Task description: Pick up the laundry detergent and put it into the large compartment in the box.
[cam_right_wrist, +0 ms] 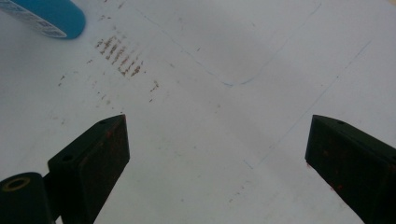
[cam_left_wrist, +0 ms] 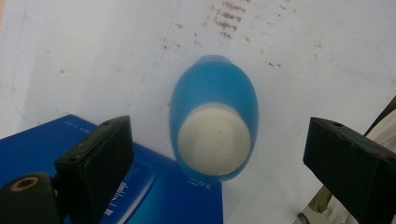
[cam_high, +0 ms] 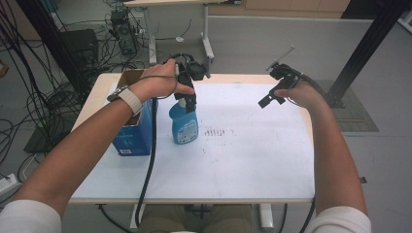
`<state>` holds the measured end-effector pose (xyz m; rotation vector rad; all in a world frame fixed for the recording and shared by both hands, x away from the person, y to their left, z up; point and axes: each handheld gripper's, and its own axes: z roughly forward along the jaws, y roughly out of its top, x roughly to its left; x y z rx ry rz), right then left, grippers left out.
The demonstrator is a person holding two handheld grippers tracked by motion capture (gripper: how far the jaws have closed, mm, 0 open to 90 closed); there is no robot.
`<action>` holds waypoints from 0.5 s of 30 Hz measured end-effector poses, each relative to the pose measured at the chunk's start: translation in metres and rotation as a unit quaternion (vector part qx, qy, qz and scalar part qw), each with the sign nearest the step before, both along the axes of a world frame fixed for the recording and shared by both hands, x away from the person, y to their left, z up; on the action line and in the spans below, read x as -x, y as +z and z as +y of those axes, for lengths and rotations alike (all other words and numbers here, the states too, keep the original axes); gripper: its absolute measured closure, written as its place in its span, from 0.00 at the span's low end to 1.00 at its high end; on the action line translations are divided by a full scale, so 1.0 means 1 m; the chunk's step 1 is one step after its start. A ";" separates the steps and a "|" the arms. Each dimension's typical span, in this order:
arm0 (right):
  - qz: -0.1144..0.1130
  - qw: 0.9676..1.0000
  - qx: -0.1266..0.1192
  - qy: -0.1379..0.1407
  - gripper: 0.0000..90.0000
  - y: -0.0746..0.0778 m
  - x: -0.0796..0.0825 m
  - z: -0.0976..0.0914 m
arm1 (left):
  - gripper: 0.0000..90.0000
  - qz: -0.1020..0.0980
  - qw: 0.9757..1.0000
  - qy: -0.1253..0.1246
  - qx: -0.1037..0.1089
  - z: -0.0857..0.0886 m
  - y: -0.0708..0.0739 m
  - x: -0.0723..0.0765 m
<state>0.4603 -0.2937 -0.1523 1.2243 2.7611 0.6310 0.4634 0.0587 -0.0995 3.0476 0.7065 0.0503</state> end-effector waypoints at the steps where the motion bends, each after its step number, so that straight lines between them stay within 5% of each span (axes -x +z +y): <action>1: 0.000 1.000 0.000 0.000 0.07 0.000 0.000 0.000 | 0.10 0.000 1.000 0.000 0.000 0.000 0.000 0.000; 15: 0.000 1.000 0.000 0.001 0.07 -0.001 -0.001 0.001 | 0.10 0.000 1.000 0.005 0.003 0.001 0.000 0.000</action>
